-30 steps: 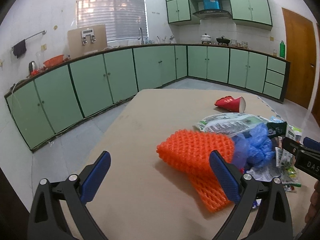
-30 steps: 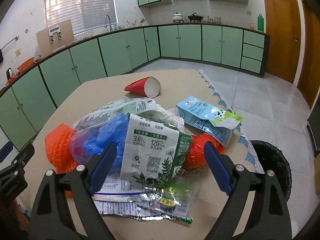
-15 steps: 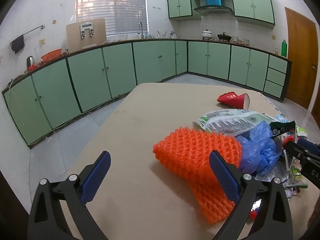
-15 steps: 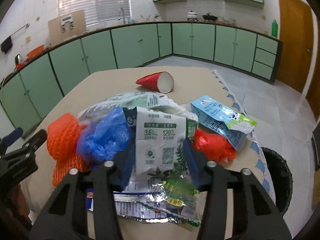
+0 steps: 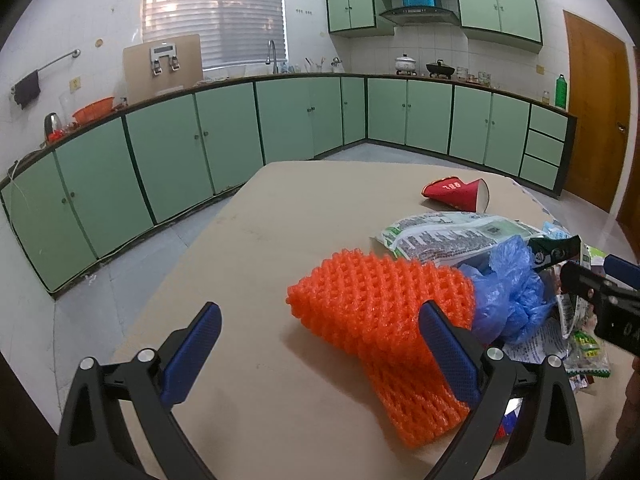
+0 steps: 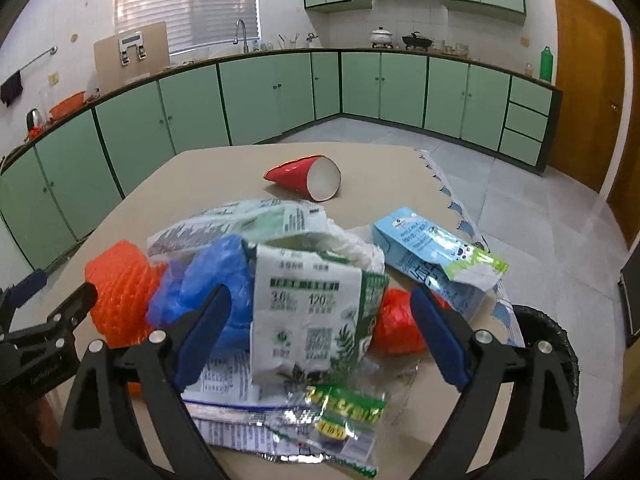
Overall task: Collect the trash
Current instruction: 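Close the left gripper on the orange foam net while the right gripper grasps the white-green milk carton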
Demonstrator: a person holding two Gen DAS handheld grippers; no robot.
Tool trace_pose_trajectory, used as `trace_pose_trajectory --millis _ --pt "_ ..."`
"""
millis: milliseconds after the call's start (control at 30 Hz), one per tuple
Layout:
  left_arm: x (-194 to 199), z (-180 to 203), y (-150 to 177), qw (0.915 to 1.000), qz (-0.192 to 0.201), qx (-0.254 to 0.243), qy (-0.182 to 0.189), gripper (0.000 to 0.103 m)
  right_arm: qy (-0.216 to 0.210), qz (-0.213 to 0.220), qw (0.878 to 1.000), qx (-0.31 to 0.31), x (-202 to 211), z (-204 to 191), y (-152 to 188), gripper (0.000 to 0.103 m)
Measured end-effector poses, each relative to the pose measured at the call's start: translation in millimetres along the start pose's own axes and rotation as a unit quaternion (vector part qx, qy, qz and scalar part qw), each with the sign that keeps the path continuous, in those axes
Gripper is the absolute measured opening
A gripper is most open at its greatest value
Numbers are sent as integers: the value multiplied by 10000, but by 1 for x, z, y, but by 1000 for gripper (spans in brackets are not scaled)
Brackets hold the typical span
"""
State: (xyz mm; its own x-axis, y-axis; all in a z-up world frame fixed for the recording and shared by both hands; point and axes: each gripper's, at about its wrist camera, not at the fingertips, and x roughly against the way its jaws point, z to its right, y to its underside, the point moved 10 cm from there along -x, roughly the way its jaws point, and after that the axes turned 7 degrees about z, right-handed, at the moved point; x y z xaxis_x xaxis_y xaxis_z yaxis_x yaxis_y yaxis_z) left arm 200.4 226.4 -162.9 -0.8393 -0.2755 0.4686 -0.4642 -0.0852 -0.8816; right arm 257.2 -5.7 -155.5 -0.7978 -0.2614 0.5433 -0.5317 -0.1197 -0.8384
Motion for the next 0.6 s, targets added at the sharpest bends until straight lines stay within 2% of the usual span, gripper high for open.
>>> trace_pose_trajectory --millis 167,200,233,333,600 --pt "-6 1 -3 10000 -17 14 34 97 -139 -207 9994 -238 -15 3 1 86" --pt "-8 2 -4 10000 -28 11 48 97 -213 -259 9990 -303 -17 3 2 75" --pt "-9 3 -3 10000 -44 12 66 97 -263 -298 9987 -327 -18 2 4 69" --pt "-12 3 -4 9999 -77 17 92 97 -317 -290 9988 -253 -17 -2 3 69" --pt "-3 4 -5 9999 -58 53 137 97 -397 91 9992 -46 6 -11 -14 68"
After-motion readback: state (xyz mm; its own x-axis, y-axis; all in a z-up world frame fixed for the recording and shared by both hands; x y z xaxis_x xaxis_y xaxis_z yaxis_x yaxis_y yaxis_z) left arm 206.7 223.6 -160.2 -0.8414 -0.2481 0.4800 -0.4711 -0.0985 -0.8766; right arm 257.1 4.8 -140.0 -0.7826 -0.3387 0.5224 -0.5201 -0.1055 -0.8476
